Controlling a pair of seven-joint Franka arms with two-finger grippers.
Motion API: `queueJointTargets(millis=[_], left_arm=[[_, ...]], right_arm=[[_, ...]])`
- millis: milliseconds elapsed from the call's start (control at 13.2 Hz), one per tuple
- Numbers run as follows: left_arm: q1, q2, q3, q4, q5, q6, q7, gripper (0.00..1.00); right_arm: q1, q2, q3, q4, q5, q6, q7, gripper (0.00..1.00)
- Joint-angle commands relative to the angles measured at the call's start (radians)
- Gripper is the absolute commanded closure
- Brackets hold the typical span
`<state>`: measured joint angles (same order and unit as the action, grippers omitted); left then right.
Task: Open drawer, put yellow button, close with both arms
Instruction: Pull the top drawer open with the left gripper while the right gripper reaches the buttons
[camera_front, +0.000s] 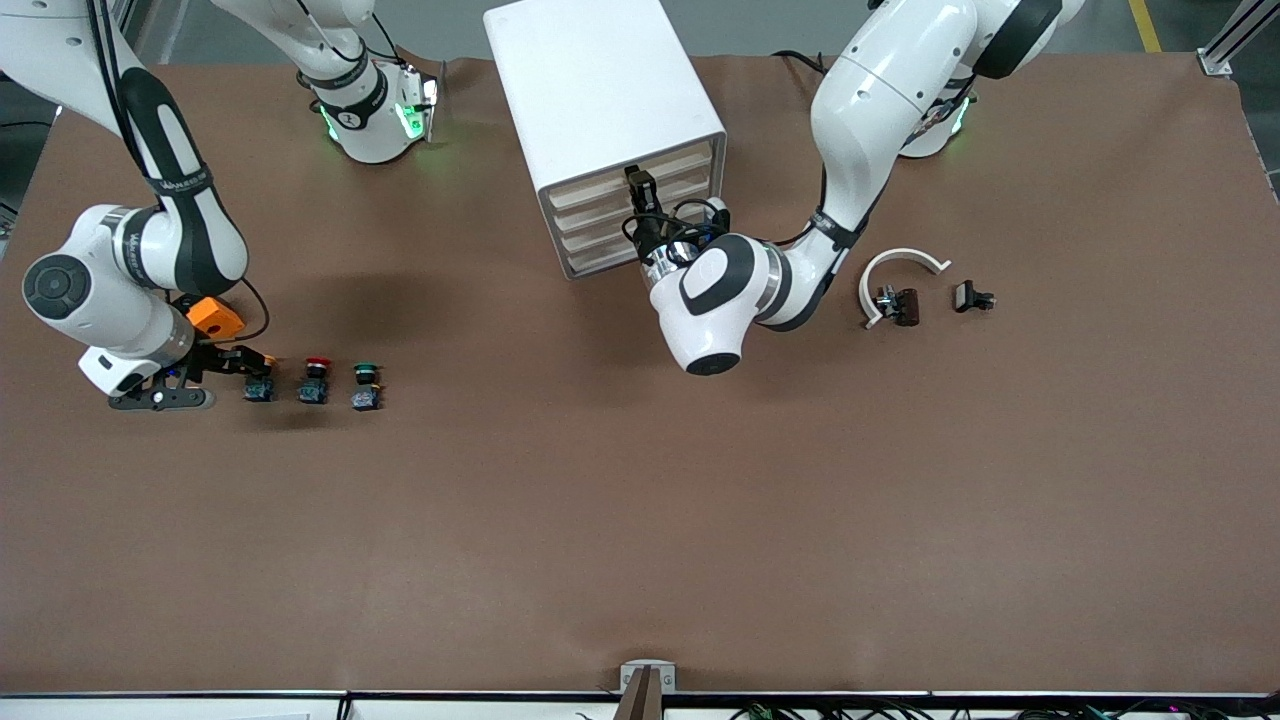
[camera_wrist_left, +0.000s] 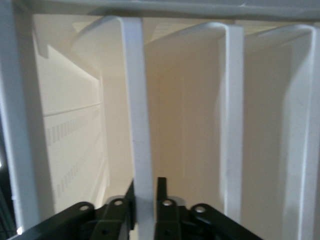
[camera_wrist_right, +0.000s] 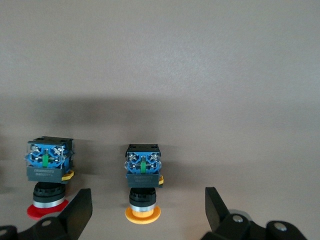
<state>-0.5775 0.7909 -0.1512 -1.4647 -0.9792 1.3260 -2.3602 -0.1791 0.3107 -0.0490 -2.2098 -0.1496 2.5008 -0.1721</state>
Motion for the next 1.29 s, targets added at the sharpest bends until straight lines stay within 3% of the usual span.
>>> queueJointTargets(millis=[0, 455, 607, 683, 759, 834, 986, 1214], left_arm=[[0.068, 0.008, 0.013, 0.03, -0.009, 0.001, -0.008, 1.0], [0.252, 0.027, 0.015, 0.078, -0.009, 0.025, 0.004, 1.0], [0.265, 0.028, 0.015, 0.086, -0.007, 0.047, 0.019, 1.0], [0.271, 0.028, 0.015, 0.086, -0.006, 0.051, 0.028, 0.68], [0.274, 0.028, 0.015, 0.084, -0.004, 0.052, 0.039, 0.14], [0.28, 0.027, 0.015, 0.086, -0.004, 0.052, 0.042, 0.0], [0.307, 0.022, 0.015, 0.118, 0.028, 0.052, 0.045, 0.0], [0.352, 0.019, 0.016, 0.222, 0.095, 0.052, 0.087, 0.0]], right_arm=[[-0.011, 0.04, 0.012, -0.01, -0.002, 0.055, -0.009, 0.0], [-0.014, 0.097, 0.012, -0.01, 0.001, 0.085, -0.006, 0.0], [-0.019, 0.119, 0.012, -0.008, 0.001, 0.108, -0.006, 0.0], [-0.019, 0.125, 0.012, -0.01, -0.001, 0.121, -0.006, 0.0], [-0.019, 0.127, 0.012, -0.008, 0.001, 0.121, -0.006, 0.03], [-0.019, 0.134, 0.012, -0.008, 0.001, 0.121, -0.004, 0.21], [-0.019, 0.139, 0.012, -0.005, 0.001, 0.121, 0.0, 0.56], [-0.019, 0.137, 0.012, 0.002, 0.001, 0.121, 0.003, 0.92]])
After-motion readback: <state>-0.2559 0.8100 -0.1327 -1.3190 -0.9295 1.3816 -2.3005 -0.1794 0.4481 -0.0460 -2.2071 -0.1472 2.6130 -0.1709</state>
